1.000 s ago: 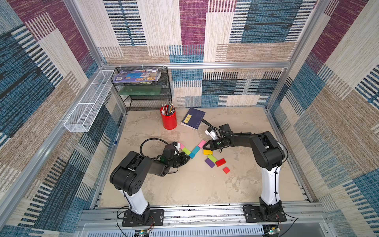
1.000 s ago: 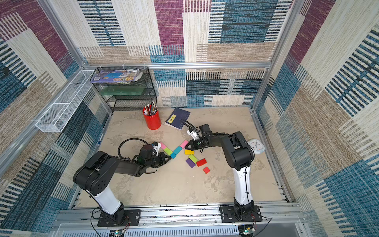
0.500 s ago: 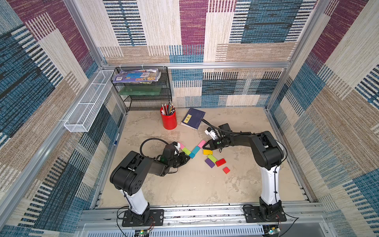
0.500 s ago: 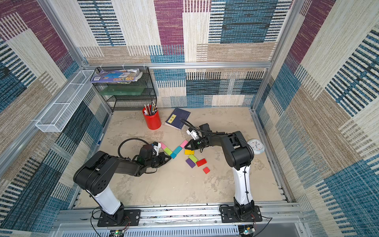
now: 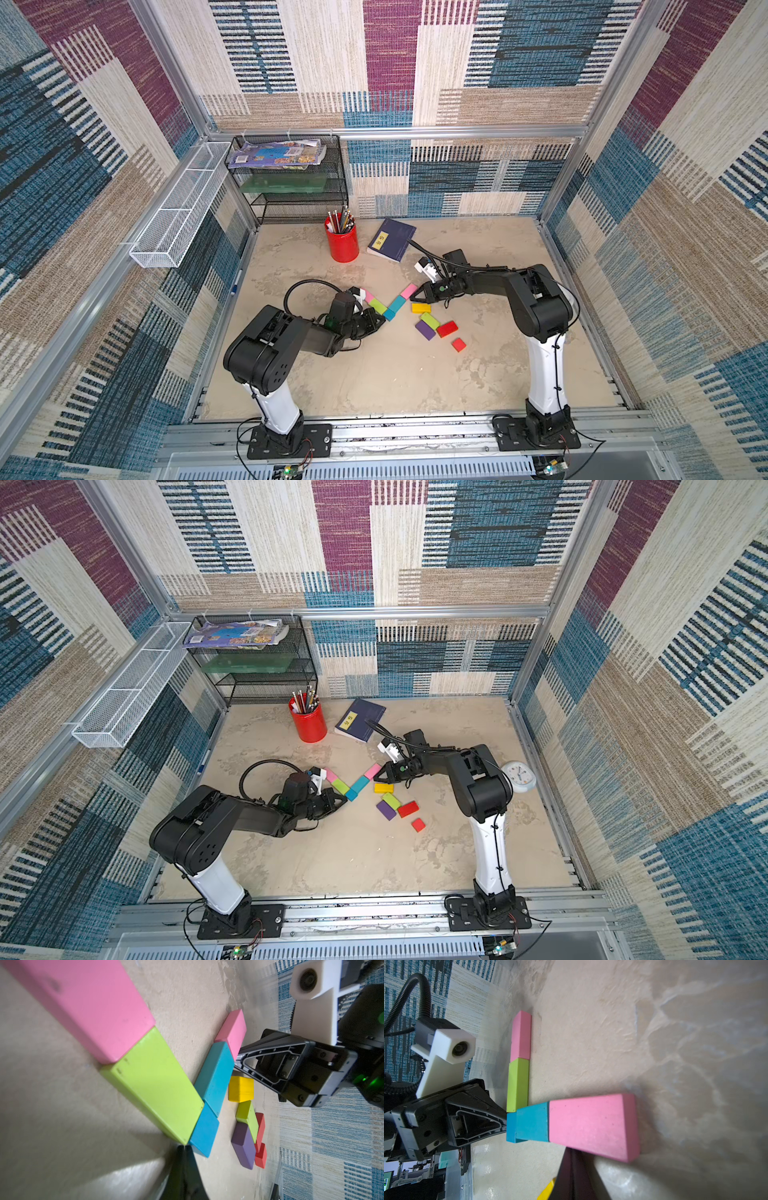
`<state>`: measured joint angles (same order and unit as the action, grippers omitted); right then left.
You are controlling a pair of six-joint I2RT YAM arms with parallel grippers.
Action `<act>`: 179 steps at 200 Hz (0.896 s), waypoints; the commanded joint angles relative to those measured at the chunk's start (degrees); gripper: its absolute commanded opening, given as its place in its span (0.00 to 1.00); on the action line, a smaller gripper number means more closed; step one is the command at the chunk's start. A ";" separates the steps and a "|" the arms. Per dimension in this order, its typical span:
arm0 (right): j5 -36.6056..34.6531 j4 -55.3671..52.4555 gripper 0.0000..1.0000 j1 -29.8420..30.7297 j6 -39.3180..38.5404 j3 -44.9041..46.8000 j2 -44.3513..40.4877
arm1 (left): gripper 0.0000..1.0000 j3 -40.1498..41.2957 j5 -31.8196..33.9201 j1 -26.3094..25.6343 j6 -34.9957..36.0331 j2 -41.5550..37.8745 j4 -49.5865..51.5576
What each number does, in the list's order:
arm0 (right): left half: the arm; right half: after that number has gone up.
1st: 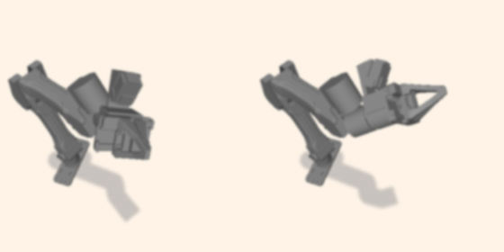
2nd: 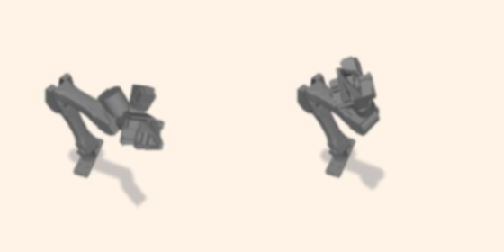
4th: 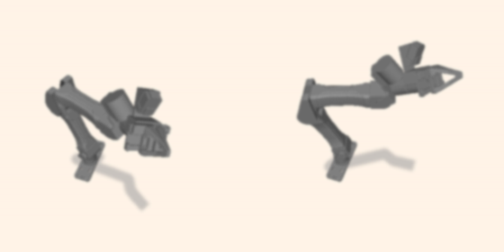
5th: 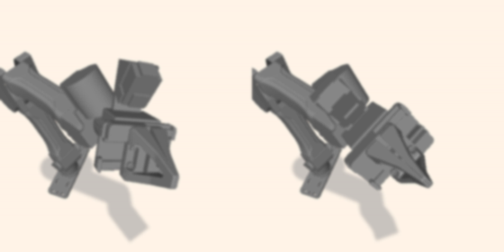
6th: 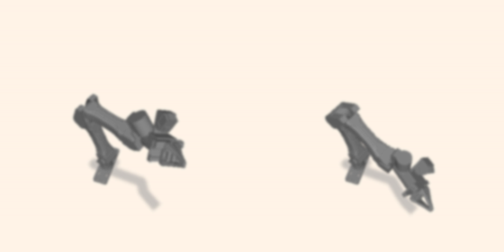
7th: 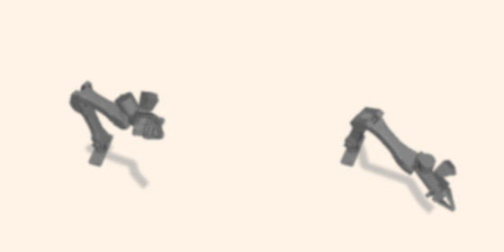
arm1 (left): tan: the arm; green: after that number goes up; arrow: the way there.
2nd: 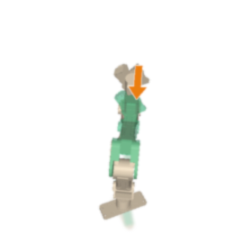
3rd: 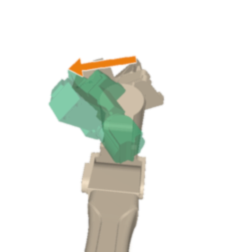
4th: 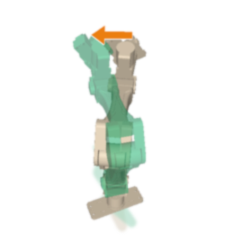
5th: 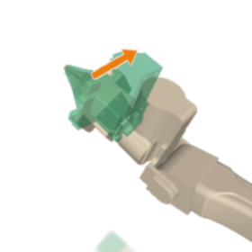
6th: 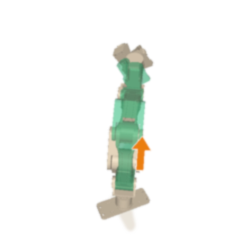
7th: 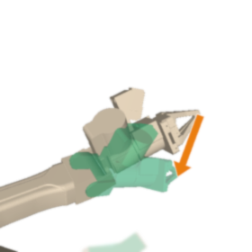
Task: Assemble the letter v with building blocks
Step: Assemble the building block at the center of the board.
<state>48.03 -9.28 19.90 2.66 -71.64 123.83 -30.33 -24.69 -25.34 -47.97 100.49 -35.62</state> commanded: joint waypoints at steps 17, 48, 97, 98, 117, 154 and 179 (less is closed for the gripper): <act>-13.41 -10.67 0.02 0.20 -1.85 1.70 1.08 | 0.00 0.35 2.54 -0.05 1.45 0.55 9.52; -14.02 -11.03 0.02 -0.66 -1.65 3.26 -1.05 | 0.00 0.36 2.63 0.02 1.39 0.10 9.69; -19.19 -13.14 0.03 -4.20 2.67 0.54 -0.62 | 0.00 1.19 3.31 -0.01 2.08 -1.79 10.77; -19.28 -13.18 0.03 -4.23 2.73 0.36 -0.53 | 0.00 1.21 3.27 0.01 2.04 -1.83 10.80; -19.64 -15.13 0.03 -4.35 2.81 -3.90 2.17 | 0.00 1.41 3.24 0.02 2.02 -1.96 10.62; -19.05 -18.95 0.03 -3.64 1.41 -13.03 7.56 | 0.00 2.27 3.07 -0.06 1.53 -1.96 9.45; -18.11 -20.19 0.03 -3.64 0.63 -15.94 9.53 | 0.00 2.55 3.07 -0.05 1.20 -2.07 9.07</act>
<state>45.10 -18.98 16.19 5.06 -86.70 130.50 -28.47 -24.14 -25.36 -47.79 98.15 -34.39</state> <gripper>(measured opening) 0.052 0.049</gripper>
